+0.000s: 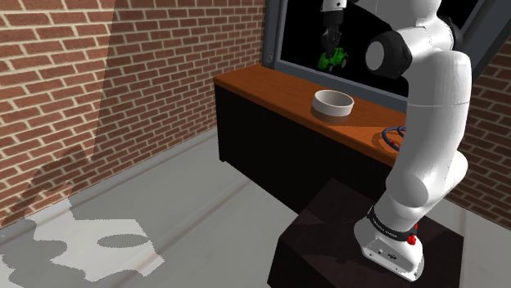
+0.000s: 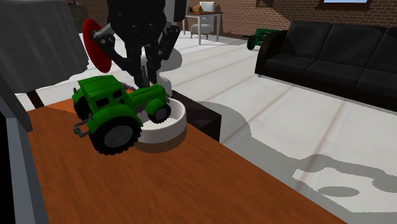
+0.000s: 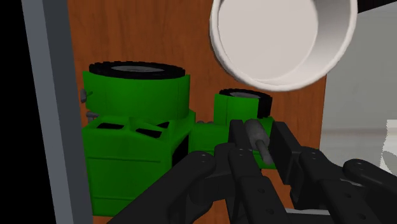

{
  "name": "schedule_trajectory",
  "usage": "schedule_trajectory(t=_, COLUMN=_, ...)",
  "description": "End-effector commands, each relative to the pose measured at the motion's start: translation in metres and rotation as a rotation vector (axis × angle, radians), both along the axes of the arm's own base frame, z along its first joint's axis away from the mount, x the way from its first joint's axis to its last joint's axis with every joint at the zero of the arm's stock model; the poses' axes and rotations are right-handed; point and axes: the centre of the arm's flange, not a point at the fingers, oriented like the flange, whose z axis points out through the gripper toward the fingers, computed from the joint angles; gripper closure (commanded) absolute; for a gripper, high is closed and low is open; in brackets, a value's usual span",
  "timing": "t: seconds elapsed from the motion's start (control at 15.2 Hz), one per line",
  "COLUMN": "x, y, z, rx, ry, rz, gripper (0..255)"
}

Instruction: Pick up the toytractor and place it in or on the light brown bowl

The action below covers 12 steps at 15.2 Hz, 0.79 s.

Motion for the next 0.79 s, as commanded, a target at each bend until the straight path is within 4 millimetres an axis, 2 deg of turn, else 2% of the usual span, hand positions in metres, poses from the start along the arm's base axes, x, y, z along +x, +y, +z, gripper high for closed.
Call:
schedule_trajectory(t=0.0, x=-0.014, y=0.013, z=0.008, rx=-0.001, ry=-0.001, rz=0.000, gripper=255)
schedule_trajectory(t=0.73, x=-0.117, y=0.112, z=0.035, rx=-0.001, ry=-0.001, rz=0.000, gripper=255)
